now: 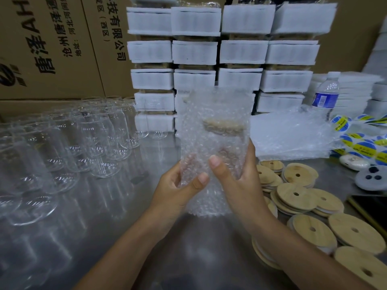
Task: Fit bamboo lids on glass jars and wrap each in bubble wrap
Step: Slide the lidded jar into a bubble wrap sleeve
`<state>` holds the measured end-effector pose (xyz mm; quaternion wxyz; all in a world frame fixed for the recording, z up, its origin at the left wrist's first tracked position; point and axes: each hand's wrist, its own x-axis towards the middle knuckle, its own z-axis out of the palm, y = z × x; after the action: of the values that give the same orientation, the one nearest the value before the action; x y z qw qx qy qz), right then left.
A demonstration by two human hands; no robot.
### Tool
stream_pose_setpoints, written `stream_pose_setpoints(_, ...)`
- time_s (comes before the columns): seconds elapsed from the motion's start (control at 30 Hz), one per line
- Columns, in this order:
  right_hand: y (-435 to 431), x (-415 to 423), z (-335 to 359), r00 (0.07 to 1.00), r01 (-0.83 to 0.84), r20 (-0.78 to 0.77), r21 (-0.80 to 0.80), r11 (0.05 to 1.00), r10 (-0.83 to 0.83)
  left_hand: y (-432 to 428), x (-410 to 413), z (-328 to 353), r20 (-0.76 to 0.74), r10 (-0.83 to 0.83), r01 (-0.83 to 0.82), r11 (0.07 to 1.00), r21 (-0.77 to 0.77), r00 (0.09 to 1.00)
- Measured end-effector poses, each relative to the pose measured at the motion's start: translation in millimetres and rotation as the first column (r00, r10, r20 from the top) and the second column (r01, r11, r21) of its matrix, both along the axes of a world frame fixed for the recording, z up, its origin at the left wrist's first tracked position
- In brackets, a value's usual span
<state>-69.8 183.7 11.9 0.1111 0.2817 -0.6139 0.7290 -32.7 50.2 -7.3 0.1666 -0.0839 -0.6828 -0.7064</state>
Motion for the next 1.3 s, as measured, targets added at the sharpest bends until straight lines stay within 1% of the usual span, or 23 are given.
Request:
stream_pose_setpoints(0.13, -0.3, -2.2, -1.1, 0.998, -0.053, 0.025, 0.058, 0.997, 0.051, -3.6, 1.3, -1.6, 0.059, -0.091, 0.086, 0.993, 0.075, 0.994)
stream_pose_setpoints(0.2, -0.7, -2.1, -0.2, 0.999, -0.04, 0.015, 0.068, 0.997, 0.039, -3.9, 1.4, -1.8, 0.048, -0.151, 0.146, 0.985, 0.088, 0.987)
stream_pose_setpoints(0.27, -1.7, -2.1, 2.3, 0.999, -0.03, 0.024, 0.08, 0.996, 0.028, -3.3, 0.8, -2.2, 0.02, -0.167, 0.164, 0.981, 0.1, 0.986)
stream_pose_setpoints(0.33, -2.1, -4.2, 4.7, 0.998, -0.029, 0.063, 0.081, 0.996, 0.024, -0.8, -0.3, -0.8, -0.003, -0.111, 0.111, 0.988, 0.11, 0.994)
stream_pose_setpoints(0.4, -3.0, -5.9, 7.4, 0.996, -0.034, 0.089, 0.092, 0.995, 0.026, 2.2, -0.9, 3.0, -0.038, 0.011, -0.008, 0.998, 0.067, 0.999)
stream_pose_setpoints(0.47, -4.6, -6.6, 9.1, 0.996, -0.047, 0.086, 0.106, 0.993, 0.038, 3.0, -1.8, 5.1, -0.086, 0.117, -0.115, 0.993, 0.029, 0.989)
stream_pose_setpoints(0.6, -2.5, -9.6, 10.3, 0.995, -0.066, 0.087, 0.145, 0.987, 0.054, 3.7, -1.8, 7.2, -0.111, 0.258, -0.257, 0.966, 0.028, 0.96)
stream_pose_setpoints(0.73, -2.7, -4.8, 12.4, 0.997, -0.043, 0.065, 0.155, 0.987, 0.033, 1.5, -1.8, 4.4, -0.101, 0.308, -0.307, 0.951, 0.032, 0.946)
stream_pose_setpoints(0.83, -4.7, -3.9, 9.2, 0.998, -0.04, 0.051, 0.09, 0.995, 0.035, 3.2, -1.8, 2.9, -0.102, 0.351, -0.351, 0.936, 0.017, 0.931)
stream_pose_setpoints(0.93, -6.1, -2.5, 8.5, 0.997, -0.056, 0.048, 0.035, 0.998, 0.054, 5.4, -2.5, 3.4, -0.121, 0.311, -0.312, 0.95, 0.015, 0.943)
stream_pose_setpoints(1.03, -7.4, -0.1, 7.4, 0.995, -0.074, 0.075, 0.018, 0.997, 0.072, 9.1, -1.9, 5.0, -0.079, 0.268, -0.268, 0.963, 0.017, 0.96)
stream_pose_setpoints(1.13, -8.9, 2.3, 5.8, 0.994, -0.065, 0.087, -0.006, 0.998, 0.066, 8.7, -2.2, 4.0, -0.106, 0.35, -0.357, 0.933, -0.055, 0.931)
stream_pose_setpoints(1.2, -9.3, 1.9, 4.3, 0.994, -0.057, 0.096, 0.006, 0.998, 0.056, 8.3, -0.7, 4.2, -0.153, 0.396, -0.409, 0.91, -0.07, 0.906)
stream_pose_setpoints(1.3, -8.6, 0.9, 3.4, 0.988, -0.096, 0.119, 0.001, 0.995, 0.095, 8.8, 0.8, 5.8, -0.246, 0.495, -0.528, 0.845, -0.084, 0.833)
